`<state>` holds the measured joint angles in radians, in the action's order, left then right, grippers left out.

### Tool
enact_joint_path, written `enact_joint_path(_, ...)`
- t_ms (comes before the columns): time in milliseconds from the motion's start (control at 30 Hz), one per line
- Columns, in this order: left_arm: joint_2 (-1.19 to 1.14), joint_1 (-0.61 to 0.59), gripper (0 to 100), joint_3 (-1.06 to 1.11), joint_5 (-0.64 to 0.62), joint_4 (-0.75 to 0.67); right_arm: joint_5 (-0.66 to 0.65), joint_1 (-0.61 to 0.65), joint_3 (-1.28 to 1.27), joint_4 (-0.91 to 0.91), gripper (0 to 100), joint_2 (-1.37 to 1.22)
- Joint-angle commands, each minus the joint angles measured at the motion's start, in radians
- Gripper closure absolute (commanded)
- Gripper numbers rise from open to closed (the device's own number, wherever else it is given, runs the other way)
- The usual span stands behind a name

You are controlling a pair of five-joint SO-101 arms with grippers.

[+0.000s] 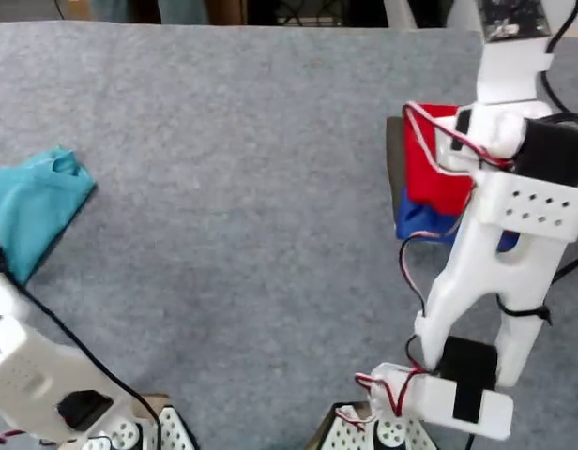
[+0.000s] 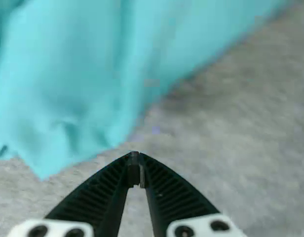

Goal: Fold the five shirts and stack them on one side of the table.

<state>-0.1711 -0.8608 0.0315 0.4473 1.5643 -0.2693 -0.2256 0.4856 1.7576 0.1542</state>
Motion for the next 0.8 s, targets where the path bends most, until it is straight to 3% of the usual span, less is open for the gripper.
enact_joint_path(0,0.164,0.193,97,0.053,0.006,0.095,0.003,0.023,-0.047,0.002,97.2,0.059)
enact_joint_path(100,0.339,0.378,97,0.213,0.005,0.084,0.003,0.040,-0.099,0.002,97.2,0.079)
enact_joint_path(167,0.473,0.414,97,0.306,-0.014,0.021,0.003,0.048,-0.134,0.000,97.2,0.093)
enact_joint_path(300,0.664,0.229,93,0.443,-0.103,-0.164,0.003,0.048,-0.200,0.000,97.2,0.133)
enact_joint_path(433,0.707,-0.012,71,0.545,-0.101,-0.384,0.002,0.061,-0.288,-0.015,97.2,0.180)
enact_joint_path(467,0.697,-0.054,70,0.567,-0.101,-0.448,0.002,0.074,-0.309,-0.026,97.2,0.191)
enact_joint_path(600,0.582,-0.085,71,0.656,-0.054,-0.683,0.003,0.121,-0.404,-0.081,97.2,0.231)
enact_joint_path(767,0.313,-0.077,72,0.659,-0.046,-0.861,0.003,0.141,-0.513,-0.123,97.2,0.295)
